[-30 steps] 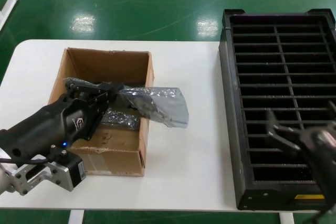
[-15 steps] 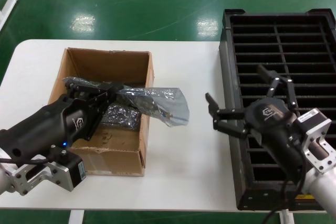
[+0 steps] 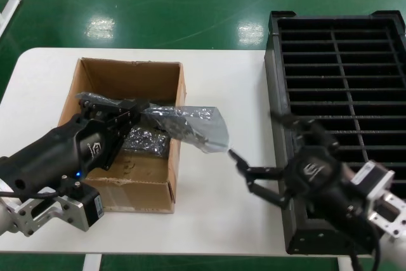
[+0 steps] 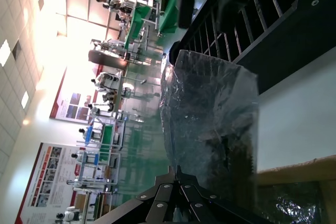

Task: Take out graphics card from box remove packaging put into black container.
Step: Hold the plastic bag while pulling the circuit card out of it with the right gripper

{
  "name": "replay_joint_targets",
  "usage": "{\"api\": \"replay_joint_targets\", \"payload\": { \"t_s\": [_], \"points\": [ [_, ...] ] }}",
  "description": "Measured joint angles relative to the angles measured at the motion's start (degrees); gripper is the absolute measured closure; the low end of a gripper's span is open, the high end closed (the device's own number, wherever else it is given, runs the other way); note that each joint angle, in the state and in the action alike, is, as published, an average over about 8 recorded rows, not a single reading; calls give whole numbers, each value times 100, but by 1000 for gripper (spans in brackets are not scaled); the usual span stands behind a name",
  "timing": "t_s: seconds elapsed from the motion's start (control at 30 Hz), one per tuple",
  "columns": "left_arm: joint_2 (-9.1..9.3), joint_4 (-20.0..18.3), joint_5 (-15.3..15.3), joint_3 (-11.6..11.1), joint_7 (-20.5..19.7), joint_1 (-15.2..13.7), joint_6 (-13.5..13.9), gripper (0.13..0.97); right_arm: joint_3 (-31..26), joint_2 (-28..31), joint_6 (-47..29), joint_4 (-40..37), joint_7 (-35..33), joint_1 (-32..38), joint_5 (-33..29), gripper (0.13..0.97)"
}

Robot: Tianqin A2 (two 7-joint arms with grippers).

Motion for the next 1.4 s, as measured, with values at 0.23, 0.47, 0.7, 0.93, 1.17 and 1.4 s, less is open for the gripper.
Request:
{"api": "replay_joint_targets", "payload": {
  "t_s": [0.23, 0.47, 0.7, 0.93, 1.17, 1.4],
  "points": [
    [0, 0, 0, 0, 0, 0, 0, 959, -461, 97, -296, -45, 160, 238, -226, 539],
    [0, 0, 0, 0, 0, 0, 0, 959, -742, 96, -387, -131, 280, 480, -454, 686],
    [0, 0, 0, 0, 0, 0, 0, 959, -832, 206, -407, -68, 422, 576, -611, 811],
    [0, 0, 0, 0, 0, 0, 0, 959, -851, 245, -455, -117, 462, 752, -664, 902],
    [0, 0, 0, 0, 0, 0, 0, 959, -903, 150, -544, -331, 399, 1017, -669, 930],
    [1, 0, 0, -1, 0, 0, 1, 959, -933, 130, -656, -419, 396, 1185, -644, 958]
  ]
}}
